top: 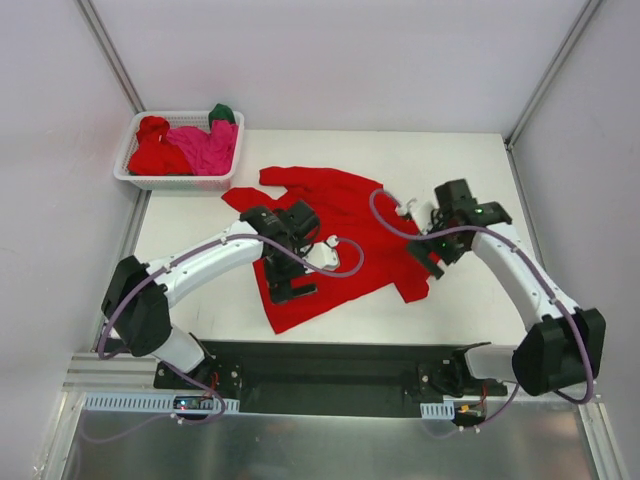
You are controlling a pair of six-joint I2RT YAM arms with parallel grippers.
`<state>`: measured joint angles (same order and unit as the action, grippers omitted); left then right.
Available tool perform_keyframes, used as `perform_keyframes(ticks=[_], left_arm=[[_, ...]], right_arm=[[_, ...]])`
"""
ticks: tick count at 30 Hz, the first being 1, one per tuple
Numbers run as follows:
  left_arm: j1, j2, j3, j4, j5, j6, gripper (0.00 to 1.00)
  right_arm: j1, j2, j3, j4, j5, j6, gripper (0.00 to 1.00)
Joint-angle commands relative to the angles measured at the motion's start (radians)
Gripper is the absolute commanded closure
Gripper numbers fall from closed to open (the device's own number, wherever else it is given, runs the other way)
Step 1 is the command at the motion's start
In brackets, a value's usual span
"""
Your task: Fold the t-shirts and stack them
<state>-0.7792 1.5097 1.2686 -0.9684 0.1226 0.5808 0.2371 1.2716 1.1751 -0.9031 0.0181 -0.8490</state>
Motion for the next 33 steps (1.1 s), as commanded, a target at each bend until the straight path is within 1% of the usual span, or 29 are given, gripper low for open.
perform_keyframes(ticks=[1, 4, 6, 9, 12, 13, 14, 16, 18, 19, 21, 22, 25, 29, 33], left_arm=[[-0.023, 0.012, -0.069, 0.030, 0.018, -0.114, 0.01], [-0.023, 0.011, -0.077, 0.060, 0.009, -0.125, 0.01], [-0.022, 0.006, -0.087, 0.091, -0.008, -0.130, 0.01], [-0.022, 0.015, -0.124, 0.132, -0.029, -0.156, 0.00], [-0.019, 0.053, -0.143, 0.143, 0.001, -0.194, 0.01], [-0.017, 0.064, -0.150, 0.152, 0.009, -0.200, 0.01], [-0.014, 0.067, -0.152, 0.158, 0.015, -0.209, 0.01], [0.014, 0.070, -0.159, 0.168, 0.046, -0.231, 0.01], [0.044, 0.064, -0.172, 0.178, 0.061, -0.243, 0.01], [0.088, 0.043, -0.187, 0.183, 0.077, -0.248, 0.01], [0.144, 0.023, -0.198, 0.192, 0.095, -0.248, 0.01], [0.200, 0.005, -0.209, 0.192, 0.098, -0.245, 0.01], [0.253, -0.044, -0.245, 0.203, 0.089, -0.210, 0.01], [0.349, -0.082, -0.276, 0.217, 0.118, -0.199, 0.01], [0.373, -0.089, -0.294, 0.226, 0.152, -0.203, 0.01]], right_arm=[[0.105, 0.018, -0.107, -0.112, -0.064, -0.065, 0.04], [0.114, 0.043, -0.121, -0.155, -0.133, -0.096, 0.04], [0.111, 0.070, -0.123, -0.155, -0.148, -0.110, 0.04], [0.111, 0.104, -0.112, -0.146, -0.214, -0.154, 0.04], [0.113, 0.170, -0.066, -0.132, -0.299, -0.170, 0.04], [0.111, 0.193, -0.060, -0.132, -0.366, -0.177, 0.04], [0.113, 0.202, -0.054, -0.123, -0.395, -0.179, 0.04], [0.113, 0.224, -0.040, -0.088, -0.441, -0.160, 0.04], [0.111, 0.242, -0.055, -0.030, -0.411, -0.104, 0.04], [0.111, 0.241, -0.089, 0.036, -0.358, -0.091, 0.04], [0.111, 0.238, -0.121, 0.088, -0.301, -0.062, 0.04], [0.105, 0.239, -0.135, 0.111, -0.276, -0.059, 0.04], [0.076, 0.255, -0.167, 0.125, -0.253, -0.047, 0.04], [0.030, 0.302, -0.183, 0.130, -0.238, -0.047, 0.04], [-0.019, 0.319, -0.198, 0.177, -0.199, -0.021, 0.04]])
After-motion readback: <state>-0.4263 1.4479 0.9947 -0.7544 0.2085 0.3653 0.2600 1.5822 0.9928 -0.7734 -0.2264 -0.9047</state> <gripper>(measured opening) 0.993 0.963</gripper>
